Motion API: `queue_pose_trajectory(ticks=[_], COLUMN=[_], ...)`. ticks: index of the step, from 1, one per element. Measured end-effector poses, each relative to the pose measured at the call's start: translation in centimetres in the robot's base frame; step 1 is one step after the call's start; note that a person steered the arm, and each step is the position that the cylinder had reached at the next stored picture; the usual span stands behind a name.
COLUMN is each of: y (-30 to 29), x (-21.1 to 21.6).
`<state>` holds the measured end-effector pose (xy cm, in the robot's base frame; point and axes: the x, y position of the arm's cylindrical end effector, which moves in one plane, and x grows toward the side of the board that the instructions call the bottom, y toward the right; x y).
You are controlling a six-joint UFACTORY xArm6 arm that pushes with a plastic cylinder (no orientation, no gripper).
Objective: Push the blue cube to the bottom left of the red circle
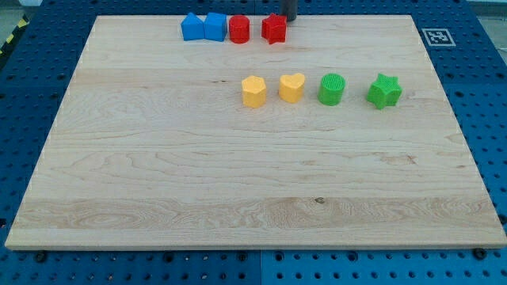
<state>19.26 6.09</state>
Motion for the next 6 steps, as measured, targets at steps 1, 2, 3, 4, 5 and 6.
queue_pose_trajectory(ticks=[1, 2, 3, 4, 5, 6], y=[0.0, -1.6, -5.9, -8.9, -9.8, -14.2], x=[0.0, 0.0, 0.0, 0.0, 0.2, 0.8])
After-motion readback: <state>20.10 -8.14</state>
